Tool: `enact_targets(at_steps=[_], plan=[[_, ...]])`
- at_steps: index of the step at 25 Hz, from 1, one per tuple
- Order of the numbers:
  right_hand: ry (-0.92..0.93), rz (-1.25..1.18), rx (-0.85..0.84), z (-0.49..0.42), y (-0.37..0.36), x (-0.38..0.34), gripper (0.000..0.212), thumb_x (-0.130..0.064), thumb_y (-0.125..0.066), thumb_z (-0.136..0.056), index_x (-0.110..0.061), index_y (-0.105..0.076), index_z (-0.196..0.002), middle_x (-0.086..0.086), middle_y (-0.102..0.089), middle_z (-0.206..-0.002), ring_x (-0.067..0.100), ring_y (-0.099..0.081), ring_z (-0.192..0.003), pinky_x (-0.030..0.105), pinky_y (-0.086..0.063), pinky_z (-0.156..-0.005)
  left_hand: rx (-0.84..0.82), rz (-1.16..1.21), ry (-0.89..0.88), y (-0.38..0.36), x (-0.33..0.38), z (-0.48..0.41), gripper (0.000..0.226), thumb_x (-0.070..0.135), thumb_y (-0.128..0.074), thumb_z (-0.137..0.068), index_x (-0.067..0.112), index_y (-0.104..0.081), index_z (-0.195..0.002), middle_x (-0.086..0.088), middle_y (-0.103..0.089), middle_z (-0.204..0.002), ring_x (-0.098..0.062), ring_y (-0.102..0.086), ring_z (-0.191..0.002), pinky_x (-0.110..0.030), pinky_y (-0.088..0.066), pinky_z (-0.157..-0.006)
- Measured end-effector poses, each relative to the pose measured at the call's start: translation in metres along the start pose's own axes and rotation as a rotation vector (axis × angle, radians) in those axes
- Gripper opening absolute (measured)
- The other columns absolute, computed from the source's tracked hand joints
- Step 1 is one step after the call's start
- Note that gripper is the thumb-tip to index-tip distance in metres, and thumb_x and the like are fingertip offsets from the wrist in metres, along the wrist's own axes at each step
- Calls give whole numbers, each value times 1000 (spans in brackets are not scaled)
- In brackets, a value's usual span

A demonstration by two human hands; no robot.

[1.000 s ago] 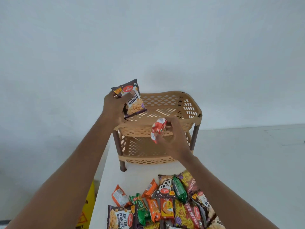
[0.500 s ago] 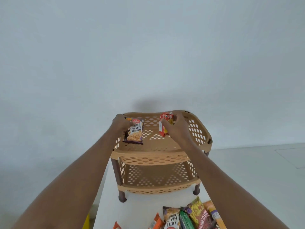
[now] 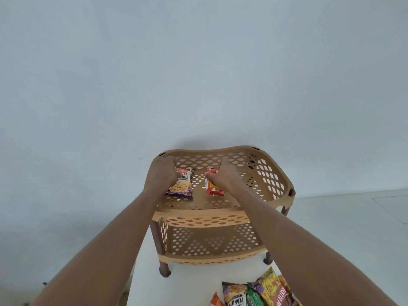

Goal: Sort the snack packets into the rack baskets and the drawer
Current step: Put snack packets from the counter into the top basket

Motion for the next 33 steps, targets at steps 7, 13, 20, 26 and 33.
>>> enact_targets(at_steps=[7, 13, 20, 26, 33], plan=[[39, 400, -82, -10, -23, -12, 56, -45, -68, -95, -19, -50, -141, 17, -49, -142, 34, -59, -122, 44, -53, -101, -426, -227, -25, -40, -1, 9, 66, 23, -84, -87, 30, -57, -147, -11, -47, -154, -28, -61, -125, -33, -51, -99], [48, 498, -250, -15, -32, -11, 75, -38, -83, -84, -18, -48, -147, 15, -41, -149, 34, -54, -129, 42, -50, -101, -406, -375, -131, -50, -3, 6, 68, 20, -70, -95, 34, -43, -156, -11, -31, -159, -32, -51, -136, -41, -50, -109], [146, 577, -166, -19, -39, -36, 52, -33, -61, -103, -8, -52, -148, 14, -53, -149, 28, -44, -141, 34, -34, -116, -368, -344, -76, -60, -3, 5, 60, 5, -60, -99, 29, -48, -153, -17, -15, -165, -38, -44, -142, -44, -43, -117], [144, 603, -172, -15, -42, -34, 52, -24, -58, -104, -6, -43, -151, 17, -40, -158, 32, -41, -144, 39, -35, -118, -363, -325, -65, -58, -3, 6, 63, 3, -60, -97, 29, -49, -153, -17, -20, -163, -37, -44, -142, -46, -44, -116], [143, 505, -37, 24, -14, -32, 51, -24, -65, -98, -8, -49, -143, 16, -51, -145, 34, -57, -128, 43, -52, -100, -195, -237, -94, -12, 15, 40, 39, 16, -54, -97, 12, -59, -136, -16, -50, -147, -35, -50, -134, -51, -50, -105]])
Point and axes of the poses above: each hand's wrist, its own z-axis away from the middle knuckle, its own y-axis out of the back of the hand, x = y × z, the point moved 5 cm from there along -z, towards the middle knuckle
